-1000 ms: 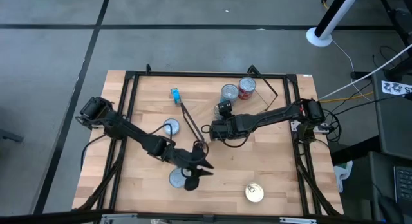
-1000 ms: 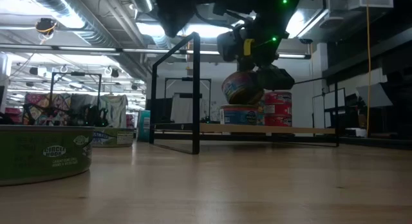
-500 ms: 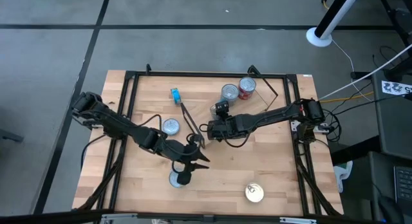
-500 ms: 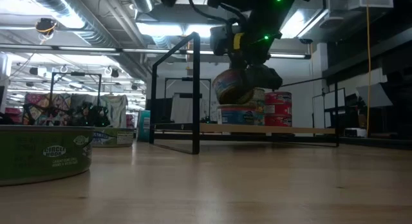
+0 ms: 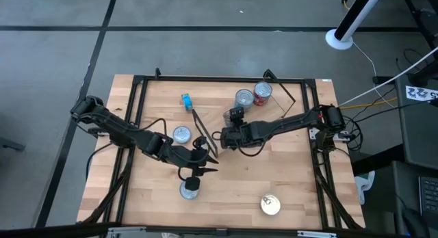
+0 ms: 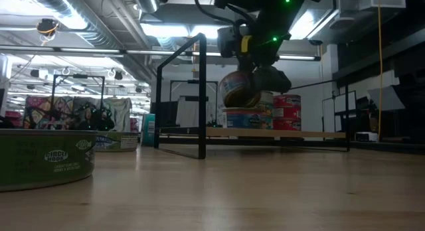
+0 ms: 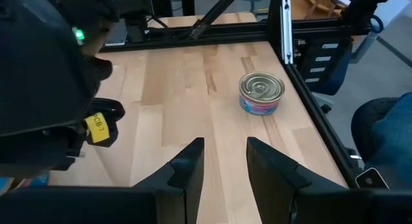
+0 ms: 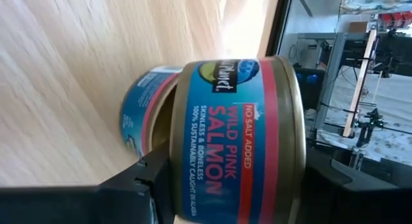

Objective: Stack canned seafood by type on shelf
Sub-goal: Stack the left blue tuna can on top of the blue tuna can on the shelf

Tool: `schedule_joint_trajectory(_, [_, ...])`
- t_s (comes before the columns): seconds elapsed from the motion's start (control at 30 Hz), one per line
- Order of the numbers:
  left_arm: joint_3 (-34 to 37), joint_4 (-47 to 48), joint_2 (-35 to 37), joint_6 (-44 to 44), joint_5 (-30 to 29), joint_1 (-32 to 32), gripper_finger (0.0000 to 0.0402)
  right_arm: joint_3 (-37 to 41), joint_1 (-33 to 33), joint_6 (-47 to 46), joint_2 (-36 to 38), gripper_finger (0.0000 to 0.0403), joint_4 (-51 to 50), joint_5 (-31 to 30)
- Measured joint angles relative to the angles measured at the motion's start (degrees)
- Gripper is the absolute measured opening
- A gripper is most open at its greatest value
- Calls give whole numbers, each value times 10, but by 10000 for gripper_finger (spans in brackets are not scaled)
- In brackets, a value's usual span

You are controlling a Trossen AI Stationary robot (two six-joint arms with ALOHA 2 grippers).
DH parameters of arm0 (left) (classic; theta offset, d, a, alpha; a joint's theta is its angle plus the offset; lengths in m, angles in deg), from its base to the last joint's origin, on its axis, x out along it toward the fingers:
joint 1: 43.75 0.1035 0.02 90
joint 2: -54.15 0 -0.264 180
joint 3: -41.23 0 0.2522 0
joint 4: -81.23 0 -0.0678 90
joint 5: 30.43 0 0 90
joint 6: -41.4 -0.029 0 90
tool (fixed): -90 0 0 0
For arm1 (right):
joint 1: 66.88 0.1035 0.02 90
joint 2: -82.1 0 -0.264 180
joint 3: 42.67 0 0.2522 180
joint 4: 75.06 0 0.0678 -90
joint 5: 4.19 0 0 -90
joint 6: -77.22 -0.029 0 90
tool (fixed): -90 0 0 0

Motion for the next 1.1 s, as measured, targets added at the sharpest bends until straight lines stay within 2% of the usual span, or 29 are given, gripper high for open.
schedule_joint_trajectory(0.4, [0, 12, 11, -26, -1, 0, 111, 0, -11, 0, 0, 218, -29, -11])
schedule_joint_trajectory(0.67, [12, 97, 125, -31, -60, 0, 111, 0, -11, 0, 0, 218, -26, -9])
schedule_joint_trajectory(0.83, [96, 82, 234, -30, -90, 1, 111, 0, -10, 0, 0, 218, -25, -6])
schedule_joint_trajectory(1.1, [297, -35, 432, -23, -102, 17, 111, 0, -10, 0, 0, 218, -23, -5])
